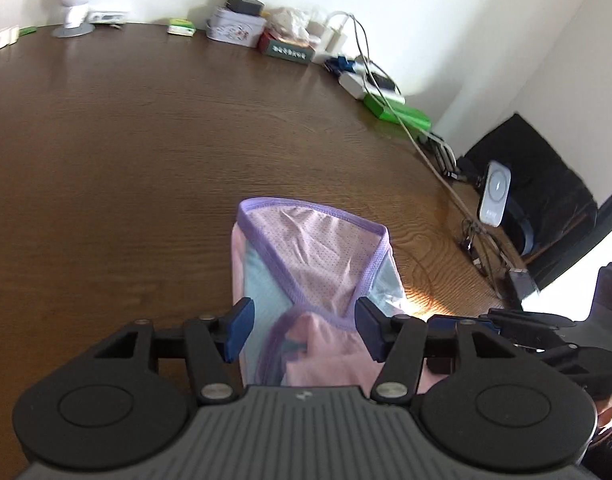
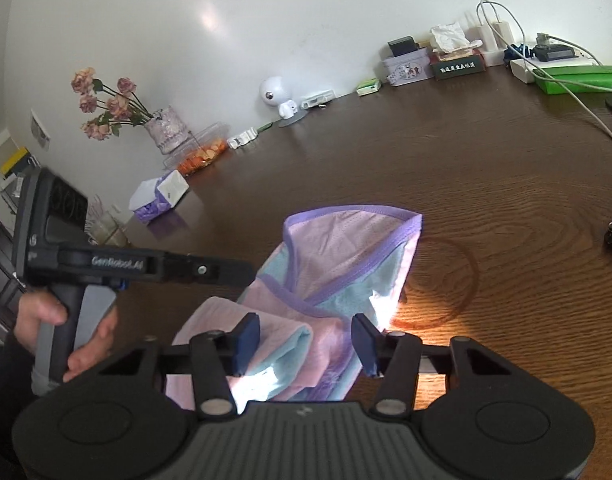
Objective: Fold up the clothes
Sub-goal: 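Close the left gripper on the garment edge while the right gripper grasps beside it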
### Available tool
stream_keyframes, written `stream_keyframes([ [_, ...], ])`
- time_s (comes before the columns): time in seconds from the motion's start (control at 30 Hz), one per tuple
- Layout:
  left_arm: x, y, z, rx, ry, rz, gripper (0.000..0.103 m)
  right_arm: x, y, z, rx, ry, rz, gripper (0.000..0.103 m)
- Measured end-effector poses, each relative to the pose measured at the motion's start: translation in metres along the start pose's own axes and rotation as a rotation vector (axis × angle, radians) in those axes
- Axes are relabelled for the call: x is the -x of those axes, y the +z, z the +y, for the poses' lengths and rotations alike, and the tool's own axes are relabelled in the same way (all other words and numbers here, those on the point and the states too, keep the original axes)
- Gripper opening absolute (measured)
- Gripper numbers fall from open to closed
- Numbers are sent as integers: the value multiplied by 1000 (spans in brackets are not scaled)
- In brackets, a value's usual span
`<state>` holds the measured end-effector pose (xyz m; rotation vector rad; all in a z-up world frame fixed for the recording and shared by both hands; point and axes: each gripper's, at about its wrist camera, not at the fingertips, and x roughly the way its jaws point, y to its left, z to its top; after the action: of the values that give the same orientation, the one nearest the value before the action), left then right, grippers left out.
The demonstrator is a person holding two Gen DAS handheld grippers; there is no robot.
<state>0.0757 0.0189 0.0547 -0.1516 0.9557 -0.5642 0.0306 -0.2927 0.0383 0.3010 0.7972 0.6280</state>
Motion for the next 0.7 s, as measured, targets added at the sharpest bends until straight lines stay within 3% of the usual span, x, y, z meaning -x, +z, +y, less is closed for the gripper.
stream_keyframes([
  [0.07,-14,0,-10,-71,-8,55,48,1,-1,-2,19,-9,-10,46],
  [0.13,-18,-5,-18,-137,4,75,20,7,-1,-6,43,-29,-23,46],
  [0.2,-16,-9,-20,-155,7,78,12,10,4,-13,50,-40,-33,46],
  [0.27,-15,-12,-20,-159,5,78,9,6,8,-16,65,-40,-24,43],
  [0.4,-6,-14,-24,-170,11,49,5,-13,12,-1,188,-38,43,28],
  [0.57,0,-8,-20,-136,5,9,4,-31,9,14,274,-22,109,19],
  [0.6,0,-6,-18,-132,5,-3,4,-34,10,15,276,-28,112,5],
  [0.7,3,8,-15,-152,42,-62,3,-40,24,17,288,-59,72,4],
])
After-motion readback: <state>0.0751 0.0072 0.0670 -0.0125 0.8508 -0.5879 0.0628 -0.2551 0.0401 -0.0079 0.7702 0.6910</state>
